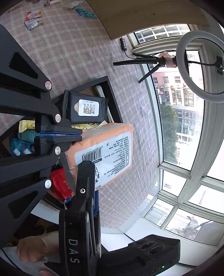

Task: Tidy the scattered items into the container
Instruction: 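Carry the tissue box with the right tool into the black tray and release, then move both open tools back over the scattered items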

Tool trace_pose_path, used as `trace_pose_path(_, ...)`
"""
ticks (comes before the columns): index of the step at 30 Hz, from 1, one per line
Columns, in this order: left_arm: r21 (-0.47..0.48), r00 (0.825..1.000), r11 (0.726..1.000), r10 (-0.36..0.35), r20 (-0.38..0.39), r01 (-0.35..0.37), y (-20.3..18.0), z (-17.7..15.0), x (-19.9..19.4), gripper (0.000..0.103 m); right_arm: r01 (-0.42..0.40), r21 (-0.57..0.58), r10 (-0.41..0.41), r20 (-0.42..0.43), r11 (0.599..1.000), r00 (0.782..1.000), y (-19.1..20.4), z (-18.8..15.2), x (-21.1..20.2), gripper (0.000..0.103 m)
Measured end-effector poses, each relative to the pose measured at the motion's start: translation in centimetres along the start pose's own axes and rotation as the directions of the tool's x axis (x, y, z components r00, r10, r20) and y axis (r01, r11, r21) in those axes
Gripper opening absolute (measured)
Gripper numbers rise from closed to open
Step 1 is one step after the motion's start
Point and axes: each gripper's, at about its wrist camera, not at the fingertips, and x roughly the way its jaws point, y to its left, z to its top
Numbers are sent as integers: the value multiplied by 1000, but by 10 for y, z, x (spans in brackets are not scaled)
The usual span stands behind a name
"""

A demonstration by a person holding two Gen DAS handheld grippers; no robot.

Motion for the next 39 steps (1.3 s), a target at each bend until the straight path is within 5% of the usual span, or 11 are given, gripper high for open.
trace_pose_path(2,-1,998,999,53,-29,-54,-4,6,15,21,33,5,-33,-5,999,999,-13,2,-2,51)
trace_pose_path(4,-45,998,999,16,-65,-19,0,6,23,34,67,45,-68,10,997,998,-28,1,-6,51)
trace_pose_path(9,-46,994,998,40,-101,-45,5,-3,24,33,108,69,-111,36,992,993,-47,-5,-9,52)
trace_pose_path(13,-76,992,994,67,-108,-75,17,-9,15,48,84,93,-88,45,992,995,-52,-12,-10,53)
trace_pose_path(16,-94,991,990,94,-95,-103,25,-13,0,49,70,83,-75,54,994,996,-49,-14,-8,61)
trace_pose_path(30,-177,960,944,281,-9,-278,64,-41,-79,50,33,14,-35,118,999,992,-11,-34,-4,61)
trace_pose_path(39,-241,923,897,386,16,-371,86,-58,-117,50,139,-139,-111,196,980,974,38,-42,1,61)
